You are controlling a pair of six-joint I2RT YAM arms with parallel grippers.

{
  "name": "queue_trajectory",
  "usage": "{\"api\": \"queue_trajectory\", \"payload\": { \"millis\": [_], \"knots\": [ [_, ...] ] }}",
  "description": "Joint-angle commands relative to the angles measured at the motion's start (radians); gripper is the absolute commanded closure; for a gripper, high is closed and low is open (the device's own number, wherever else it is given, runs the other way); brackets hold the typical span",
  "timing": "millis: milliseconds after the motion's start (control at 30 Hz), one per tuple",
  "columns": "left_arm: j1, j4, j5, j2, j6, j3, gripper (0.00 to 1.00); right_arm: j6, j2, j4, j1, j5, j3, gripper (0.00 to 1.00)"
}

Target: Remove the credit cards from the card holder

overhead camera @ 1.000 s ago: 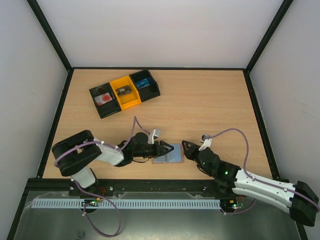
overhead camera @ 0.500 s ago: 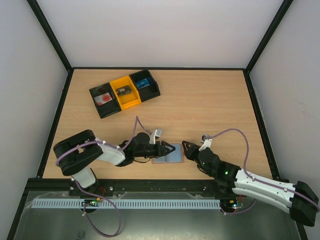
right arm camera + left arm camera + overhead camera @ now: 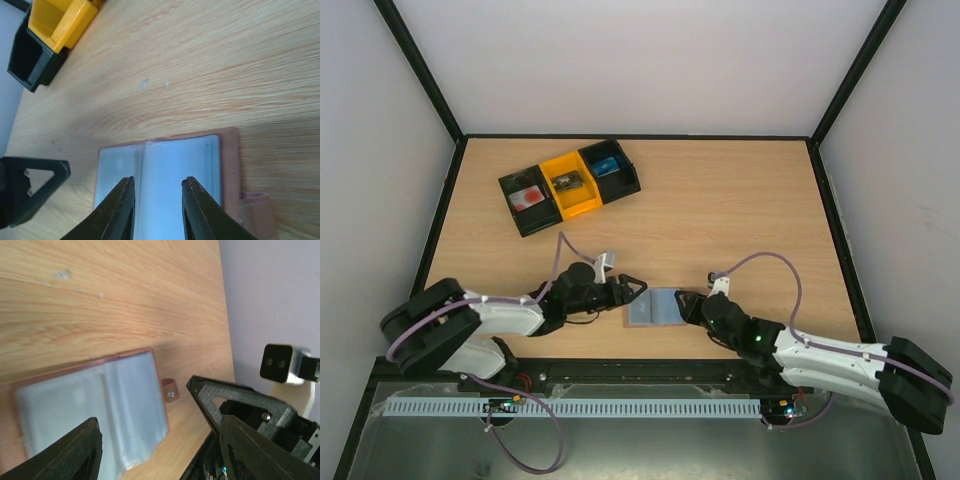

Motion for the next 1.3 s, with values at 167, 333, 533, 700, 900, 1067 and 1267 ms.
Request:
{"api": "queue_trajectory", "payload": {
  "millis": [167,333,533,700,900,1067,1267],
  "knots": [
    [0.025,-0.28,-0.115,-0.211,0.102,-0.058,0.34,-0.099,0.29,0.103,0.001,-0.153,0.157,0.7],
    [0.025,-0.191,-0.104,-0.257,0.057,-0.136,0.35,-0.101,0.426,0.147,0.002,-0.239,0.21,0.7],
    [0.025,-0.147,-0.073,-0.221,0.061,-0.134,0.35,-0.107,0.522,0.129,0.001,-0.229,0.242,0.71],
    [0.025,-0.109,-0.051,-0.197,0.059,-0.128,0.36,-0.111,0.564,0.127,0.001,-0.219,0.245,0.77],
    [0.027,-0.033,-0.007,-0.131,0.044,-0.119,0.37,-0.097,0.607,0.146,0.0,-0.226,0.215,0.83],
    [0.026,0.011,0.015,-0.08,0.037,-0.108,0.37,-0.088,0.607,0.145,0.0,-0.22,0.195,0.95],
    [0.022,0.044,0.03,-0.035,0.028,-0.099,0.36,-0.082,0.618,0.168,0.001,-0.228,0.184,0.98]
  ]
}}
